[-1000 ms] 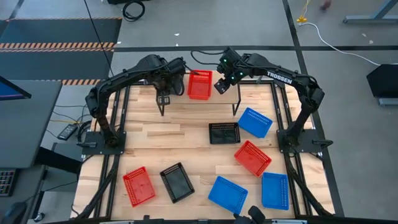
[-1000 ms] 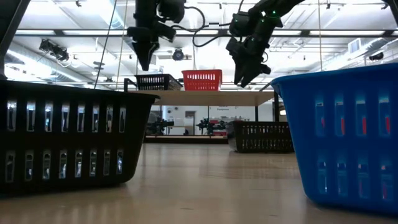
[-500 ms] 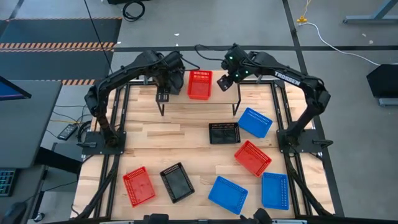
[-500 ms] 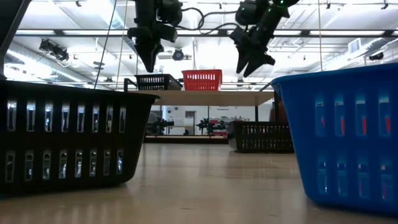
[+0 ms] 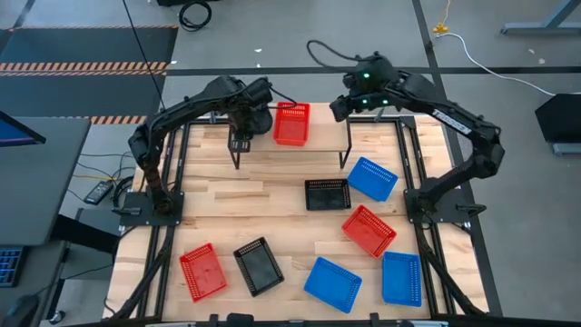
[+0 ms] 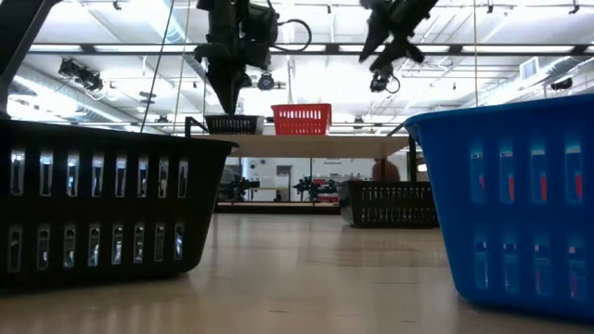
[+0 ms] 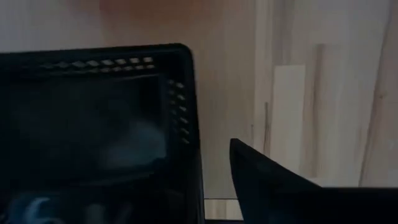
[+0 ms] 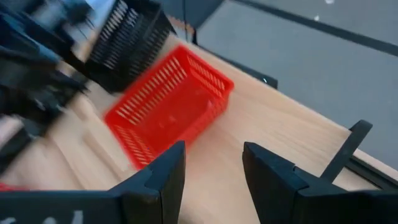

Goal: Stack baskets on shelf by color
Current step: Adjust the bins on the shelf

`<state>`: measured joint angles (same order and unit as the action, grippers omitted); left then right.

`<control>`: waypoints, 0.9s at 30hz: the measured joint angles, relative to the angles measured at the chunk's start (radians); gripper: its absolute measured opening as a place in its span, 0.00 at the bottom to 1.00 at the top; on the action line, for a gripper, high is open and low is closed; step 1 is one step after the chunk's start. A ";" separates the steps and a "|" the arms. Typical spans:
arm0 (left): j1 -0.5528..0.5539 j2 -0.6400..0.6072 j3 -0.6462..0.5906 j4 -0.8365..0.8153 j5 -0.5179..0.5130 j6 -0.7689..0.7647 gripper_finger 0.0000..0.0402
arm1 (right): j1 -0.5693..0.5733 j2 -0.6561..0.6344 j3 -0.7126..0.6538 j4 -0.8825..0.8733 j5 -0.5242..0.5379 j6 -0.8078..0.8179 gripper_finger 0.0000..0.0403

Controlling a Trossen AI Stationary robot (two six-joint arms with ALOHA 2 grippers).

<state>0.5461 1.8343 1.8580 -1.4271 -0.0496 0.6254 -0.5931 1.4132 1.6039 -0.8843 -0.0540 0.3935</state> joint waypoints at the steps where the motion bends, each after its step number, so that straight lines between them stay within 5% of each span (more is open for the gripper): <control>1: 0.000 0.007 0.000 0.003 -0.006 0.000 0.27 | 0.004 -0.016 0.000 0.009 0.000 0.013 0.41; 12: -0.007 0.010 0.000 -0.011 -0.069 -0.042 0.47 | 0.017 -0.161 0.000 0.046 0.080 0.060 0.41; 27: -0.120 0.002 0.132 -0.098 -0.080 -0.123 0.48 | 0.017 -0.154 0.000 0.046 0.098 0.049 0.41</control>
<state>0.4265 1.8362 1.9904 -1.5249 -0.1301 0.5023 -0.5762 1.2591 1.6039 -0.8387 0.0441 0.4422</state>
